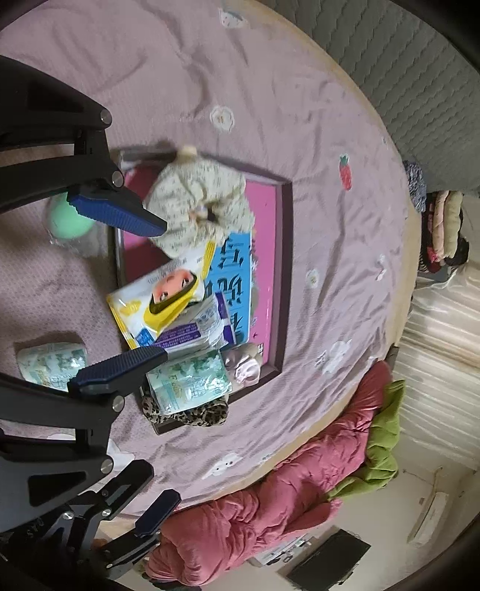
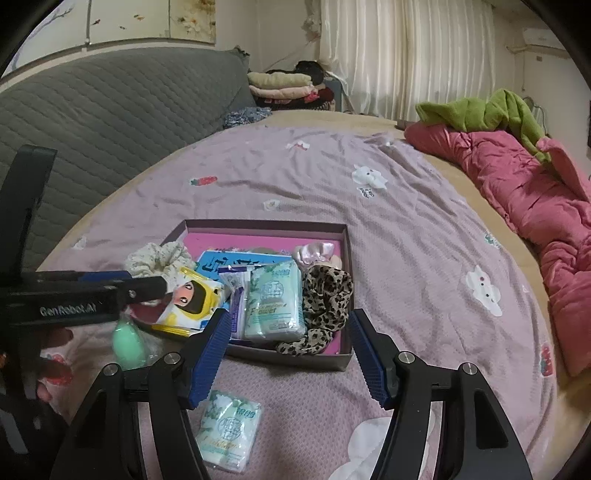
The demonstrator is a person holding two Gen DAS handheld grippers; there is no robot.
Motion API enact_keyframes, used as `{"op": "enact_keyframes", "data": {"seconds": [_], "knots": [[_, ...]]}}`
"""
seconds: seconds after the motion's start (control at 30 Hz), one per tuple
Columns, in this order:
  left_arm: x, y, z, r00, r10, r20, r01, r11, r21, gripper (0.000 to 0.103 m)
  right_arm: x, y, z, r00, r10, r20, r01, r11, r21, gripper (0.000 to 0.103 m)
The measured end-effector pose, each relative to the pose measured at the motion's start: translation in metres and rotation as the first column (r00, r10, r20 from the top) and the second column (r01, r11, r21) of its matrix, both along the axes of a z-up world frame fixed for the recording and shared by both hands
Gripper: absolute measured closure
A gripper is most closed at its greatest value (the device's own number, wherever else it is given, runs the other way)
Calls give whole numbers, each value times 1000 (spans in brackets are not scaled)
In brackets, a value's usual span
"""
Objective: Organize soft objects
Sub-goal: 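Withdraw both tools from the tray toward the mint sponge and small tissue pack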
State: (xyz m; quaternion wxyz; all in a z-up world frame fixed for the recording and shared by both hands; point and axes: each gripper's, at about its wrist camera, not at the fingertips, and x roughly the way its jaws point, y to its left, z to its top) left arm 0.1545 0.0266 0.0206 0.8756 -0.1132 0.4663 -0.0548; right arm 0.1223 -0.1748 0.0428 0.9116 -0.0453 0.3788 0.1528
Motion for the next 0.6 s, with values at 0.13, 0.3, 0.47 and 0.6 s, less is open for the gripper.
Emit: {"op": "enact_keyframes", "data": {"seconds": [0.13,0.3,0.47,0.6], "knots": [[-13,14,5,1000,17,11,-18,1000,13,42,-9,1,2,1000,4,0,-4,1000,-1,36],[-30,34,2,999,46,2,-46,999,29,42,-20,2,-1,1000,4,-18,-4,1000,11,35],[-43,49,-4,998,61,-4,-61,998,27,42,-30,7,-11,999,4,-45,-4,1000,3,35],[-52,53,-9,998,54,-15,-54,998,25,42,-37,12,-18,998,3,-61,-2,1000,3,35]]}}
